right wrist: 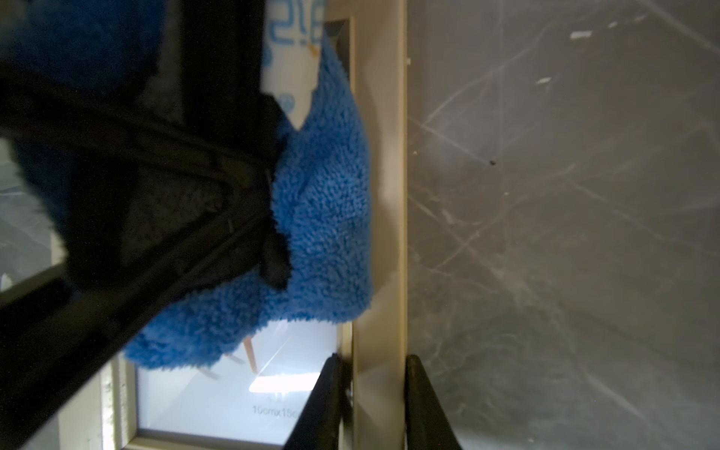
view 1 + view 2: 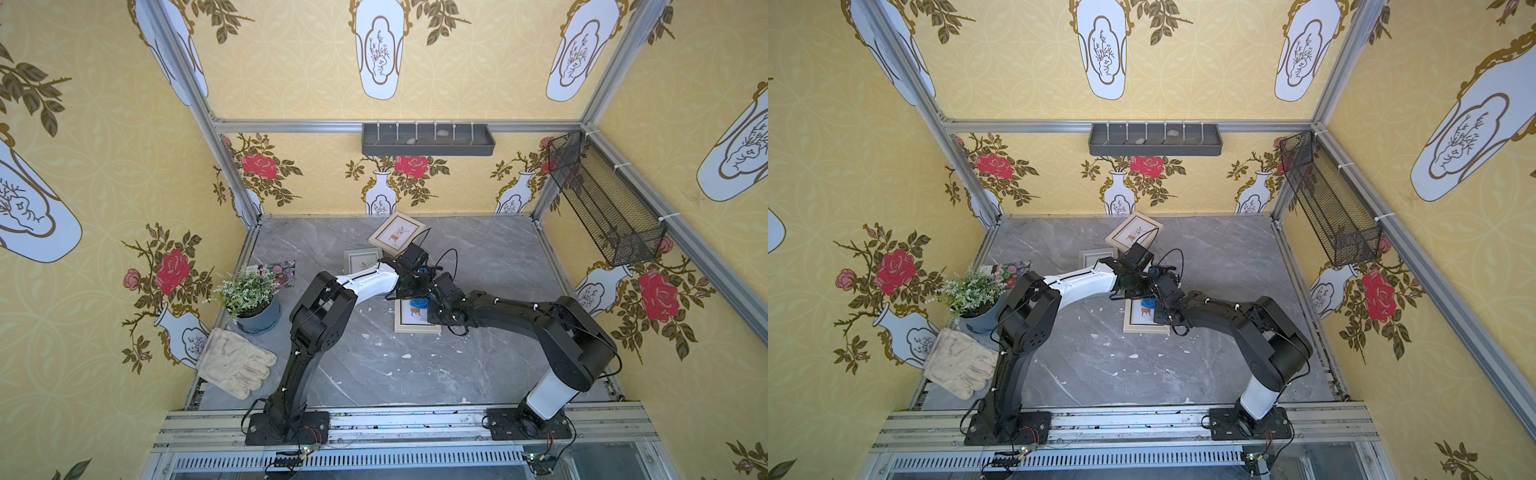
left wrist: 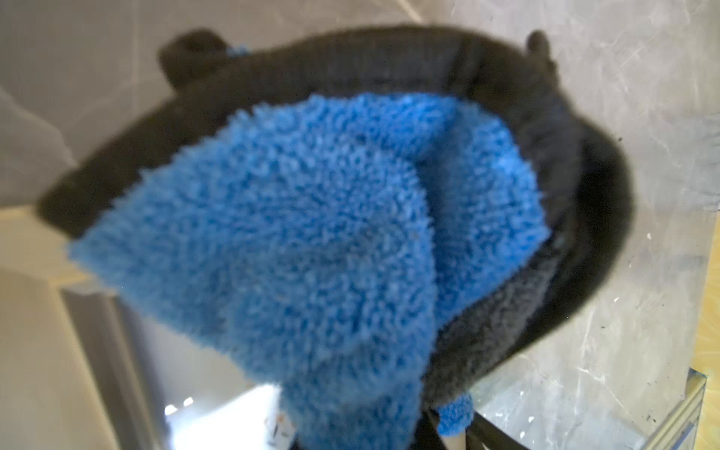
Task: Wipe the picture frame with a cloth
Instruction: Wipe the dirt from the picture frame.
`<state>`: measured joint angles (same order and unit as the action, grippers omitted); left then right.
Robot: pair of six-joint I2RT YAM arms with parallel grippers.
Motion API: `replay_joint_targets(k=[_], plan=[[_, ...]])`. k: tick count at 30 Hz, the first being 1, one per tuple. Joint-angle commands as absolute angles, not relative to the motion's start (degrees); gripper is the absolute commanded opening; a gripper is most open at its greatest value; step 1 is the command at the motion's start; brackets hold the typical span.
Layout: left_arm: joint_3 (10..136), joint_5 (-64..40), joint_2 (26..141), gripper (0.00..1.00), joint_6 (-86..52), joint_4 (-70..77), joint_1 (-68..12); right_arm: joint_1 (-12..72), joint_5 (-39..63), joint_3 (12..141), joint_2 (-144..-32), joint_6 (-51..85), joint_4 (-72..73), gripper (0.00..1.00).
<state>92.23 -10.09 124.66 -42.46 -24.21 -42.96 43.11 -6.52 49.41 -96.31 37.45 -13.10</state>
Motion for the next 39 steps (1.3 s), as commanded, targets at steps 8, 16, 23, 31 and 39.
replay_joint_targets(k=[8,16,23,31,39], plan=[[116.4,-6.6,138.7,0.0,-40.0,-33.2,-40.4,43.8,-7.3,49.0,-96.6,38.2,-20.8,0.11],[99.2,-0.8,128.4,0.0,-39.6,-30.4,-36.5,43.7,-7.4,48.3,-96.7,38.1,-20.6,0.11],[99.5,-3.9,128.1,0.0,-38.4,-27.8,-39.0,43.6,-7.3,48.7,-97.1,37.9,-20.4,0.11],[115.0,-7.3,138.2,0.0,-38.8,-34.9,-42.5,43.9,-7.6,48.5,-96.6,38.6,-20.9,0.1],[93.6,-6.0,125.8,0.0,-38.7,-26.4,-34.9,43.9,-7.4,48.2,-96.6,38.2,-20.3,0.1]])
